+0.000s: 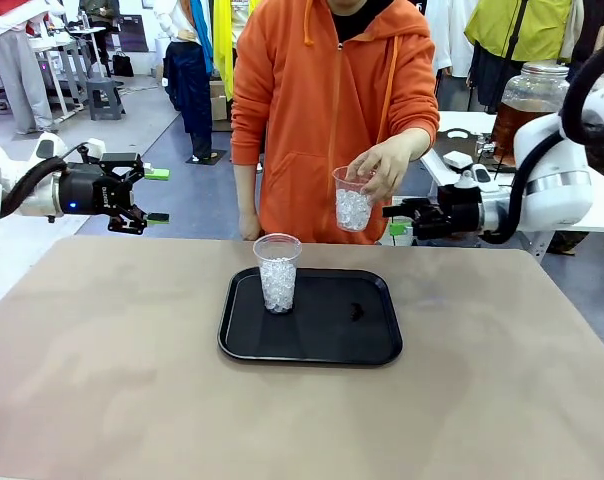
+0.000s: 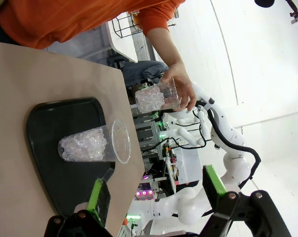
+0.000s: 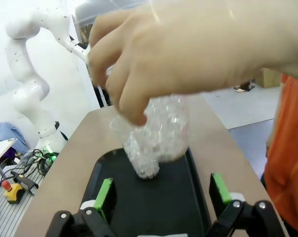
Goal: Pour the drink into the iced cup.
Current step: Open the gripper to release the iced cup you were holding, then pick up the iced cup indicated by the human and present it to them.
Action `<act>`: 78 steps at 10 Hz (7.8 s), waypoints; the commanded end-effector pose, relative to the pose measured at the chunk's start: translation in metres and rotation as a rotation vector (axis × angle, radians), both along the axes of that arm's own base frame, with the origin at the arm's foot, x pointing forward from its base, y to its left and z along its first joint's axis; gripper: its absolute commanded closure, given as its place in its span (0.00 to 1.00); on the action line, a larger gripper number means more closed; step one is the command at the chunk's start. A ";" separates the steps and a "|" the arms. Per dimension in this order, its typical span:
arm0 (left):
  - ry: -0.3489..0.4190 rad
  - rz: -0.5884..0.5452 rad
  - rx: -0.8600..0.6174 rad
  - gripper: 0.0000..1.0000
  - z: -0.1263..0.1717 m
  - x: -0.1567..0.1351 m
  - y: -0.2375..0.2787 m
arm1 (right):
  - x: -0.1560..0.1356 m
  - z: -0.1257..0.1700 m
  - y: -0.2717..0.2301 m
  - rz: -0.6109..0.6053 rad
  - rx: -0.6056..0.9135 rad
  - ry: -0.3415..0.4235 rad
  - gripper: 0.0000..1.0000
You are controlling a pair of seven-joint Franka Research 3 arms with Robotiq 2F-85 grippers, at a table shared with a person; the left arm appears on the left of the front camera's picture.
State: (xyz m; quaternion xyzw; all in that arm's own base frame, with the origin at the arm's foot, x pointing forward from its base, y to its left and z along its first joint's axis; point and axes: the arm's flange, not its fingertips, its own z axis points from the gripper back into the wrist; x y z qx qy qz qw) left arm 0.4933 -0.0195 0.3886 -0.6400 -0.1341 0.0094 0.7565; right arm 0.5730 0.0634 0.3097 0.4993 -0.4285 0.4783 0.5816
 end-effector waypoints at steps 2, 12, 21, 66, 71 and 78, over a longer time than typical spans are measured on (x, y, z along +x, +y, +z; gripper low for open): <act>-0.015 -0.005 -0.008 0.00 0.001 0.000 0.000 | -0.021 -0.021 -0.036 0.008 0.052 -0.076 0.00; -0.015 -0.005 -0.008 0.00 0.001 0.000 0.000 | -0.039 -0.057 -0.073 -0.031 0.062 -0.029 0.00; -0.015 -0.005 -0.008 0.00 0.001 0.000 0.000 | -0.039 -0.057 -0.073 -0.031 0.062 -0.029 0.00; -0.015 -0.005 -0.008 0.00 0.001 0.000 0.000 | -0.039 -0.057 -0.073 -0.031 0.062 -0.029 0.00; -0.015 -0.005 -0.008 0.00 0.001 0.000 0.000 | -0.039 -0.057 -0.073 -0.031 0.062 -0.029 0.00; -0.015 -0.005 -0.008 0.00 0.001 0.000 0.000 | -0.039 -0.057 -0.073 -0.031 0.062 -0.029 0.00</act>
